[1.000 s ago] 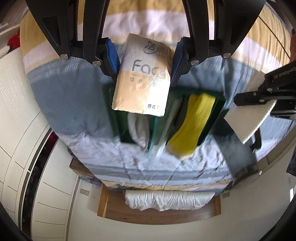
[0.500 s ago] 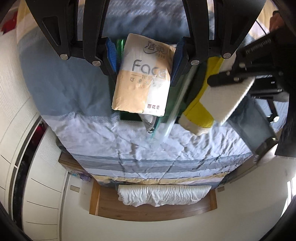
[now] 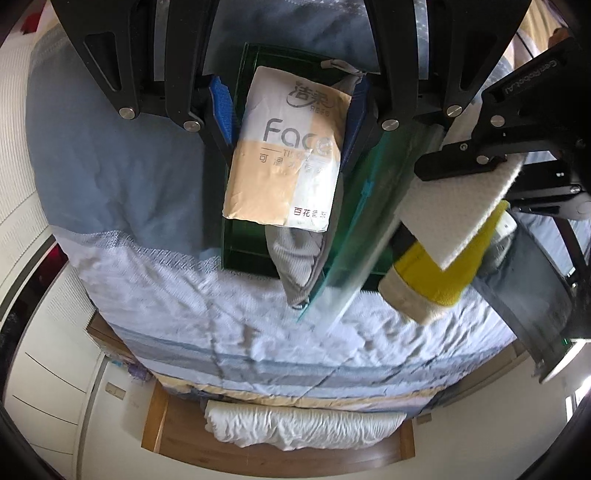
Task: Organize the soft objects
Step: 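Lower the white sponge with the left tool while the right tool lowers the tissue packet into the tray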
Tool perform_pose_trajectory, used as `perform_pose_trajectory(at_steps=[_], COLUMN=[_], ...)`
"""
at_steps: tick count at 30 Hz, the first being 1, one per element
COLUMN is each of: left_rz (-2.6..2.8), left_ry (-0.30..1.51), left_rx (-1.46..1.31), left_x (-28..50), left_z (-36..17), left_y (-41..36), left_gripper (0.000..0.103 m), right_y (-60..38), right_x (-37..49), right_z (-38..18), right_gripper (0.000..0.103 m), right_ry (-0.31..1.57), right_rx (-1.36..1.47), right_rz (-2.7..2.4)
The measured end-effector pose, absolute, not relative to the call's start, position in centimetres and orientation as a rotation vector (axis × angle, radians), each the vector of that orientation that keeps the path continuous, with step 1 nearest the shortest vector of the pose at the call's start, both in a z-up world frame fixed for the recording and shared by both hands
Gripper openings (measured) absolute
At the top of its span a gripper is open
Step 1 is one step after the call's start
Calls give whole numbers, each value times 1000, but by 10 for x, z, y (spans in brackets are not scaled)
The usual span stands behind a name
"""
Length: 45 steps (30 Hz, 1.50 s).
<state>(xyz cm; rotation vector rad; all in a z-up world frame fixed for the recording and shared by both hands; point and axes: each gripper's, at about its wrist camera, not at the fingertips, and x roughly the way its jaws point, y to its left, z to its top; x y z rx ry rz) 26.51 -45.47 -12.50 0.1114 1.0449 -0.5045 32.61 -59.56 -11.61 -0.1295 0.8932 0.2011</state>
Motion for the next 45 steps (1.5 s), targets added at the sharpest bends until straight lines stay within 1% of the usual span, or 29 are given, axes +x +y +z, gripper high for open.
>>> perform_pose_trajectory(at_steps=[18, 37, 45], left_rz=[-463, -411, -406], left_ry=[1058, 1055, 1057], left_rx=[121, 114, 110], left_x=[270, 271, 272], left_z=[-138, -145, -147], left_y=[-461, -464, -463], left_gripper=[5, 5, 6], right_y=[-589, -583, -583], right_x=[338, 346, 350], right_z=[-137, -141, -144], right_gripper=[51, 51, 54], right_ry=[938, 928, 931], right_rx=[-167, -190, -198], right_rz=[233, 233, 226])
